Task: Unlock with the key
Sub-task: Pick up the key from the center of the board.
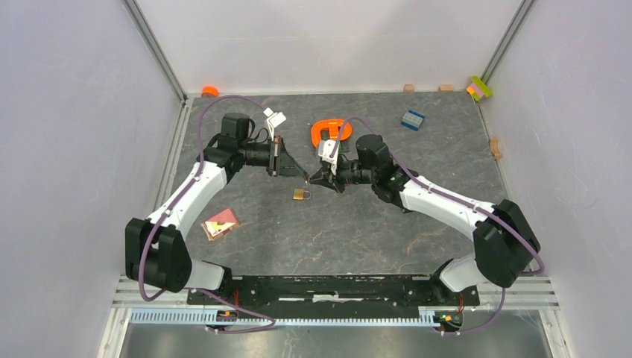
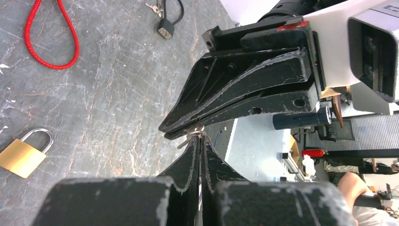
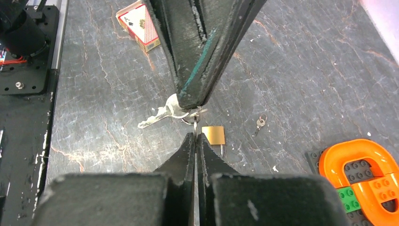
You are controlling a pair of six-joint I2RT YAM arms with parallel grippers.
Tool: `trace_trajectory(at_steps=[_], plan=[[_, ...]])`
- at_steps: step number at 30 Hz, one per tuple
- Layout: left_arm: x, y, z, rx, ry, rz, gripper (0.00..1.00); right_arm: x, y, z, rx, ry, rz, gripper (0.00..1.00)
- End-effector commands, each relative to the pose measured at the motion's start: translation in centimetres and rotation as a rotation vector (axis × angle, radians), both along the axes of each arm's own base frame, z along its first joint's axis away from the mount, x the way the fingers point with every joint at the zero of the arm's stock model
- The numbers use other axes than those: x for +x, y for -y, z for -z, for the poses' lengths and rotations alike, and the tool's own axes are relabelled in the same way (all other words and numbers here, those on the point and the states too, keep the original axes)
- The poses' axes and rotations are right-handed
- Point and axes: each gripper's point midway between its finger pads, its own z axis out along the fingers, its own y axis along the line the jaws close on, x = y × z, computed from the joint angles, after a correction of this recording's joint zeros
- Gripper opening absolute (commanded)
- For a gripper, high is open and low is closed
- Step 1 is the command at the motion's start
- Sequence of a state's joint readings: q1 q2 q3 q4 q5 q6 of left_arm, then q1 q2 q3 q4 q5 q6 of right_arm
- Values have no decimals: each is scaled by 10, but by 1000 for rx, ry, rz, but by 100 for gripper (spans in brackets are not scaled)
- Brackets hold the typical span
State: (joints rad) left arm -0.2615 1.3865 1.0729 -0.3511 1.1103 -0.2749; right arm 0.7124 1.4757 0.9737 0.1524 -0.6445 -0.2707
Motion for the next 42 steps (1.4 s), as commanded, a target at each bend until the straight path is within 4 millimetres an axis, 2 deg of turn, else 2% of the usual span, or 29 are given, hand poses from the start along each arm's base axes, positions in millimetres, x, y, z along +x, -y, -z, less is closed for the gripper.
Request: trace_trajectory(at_steps=[1,6,13,21,27,31,33,35,37,39,42], plan=[[-3,-7,-4,42,101,1,2,-2,14,-6,-39,111,6,0],[-5,-16,4,113,199,10,3,2,26,5,-144,145,43,0],[-5,-21,19,177,356,62,21,-9,35,31,-302,161,48,0],[-2,-19,32,202,472,113,27,-13,43,30,-344,187,55,0],[-6,1,23,138,704,156,33,-26,41,23,-323,173,-4,0],[-16,18,17,100,841,216,43,-38,38,21,-305,146,-61,0],[-20,24,17,98,877,246,52,-43,36,21,-298,130,-85,0],[-24,30,17,103,905,267,66,-47,34,20,-286,114,-105,0],[-28,35,17,100,935,290,75,-50,33,20,-281,103,-119,0],[-31,38,19,104,958,308,76,-52,31,21,-276,94,-130,0],[-34,41,27,114,982,334,71,-54,30,18,-258,87,-143,0]])
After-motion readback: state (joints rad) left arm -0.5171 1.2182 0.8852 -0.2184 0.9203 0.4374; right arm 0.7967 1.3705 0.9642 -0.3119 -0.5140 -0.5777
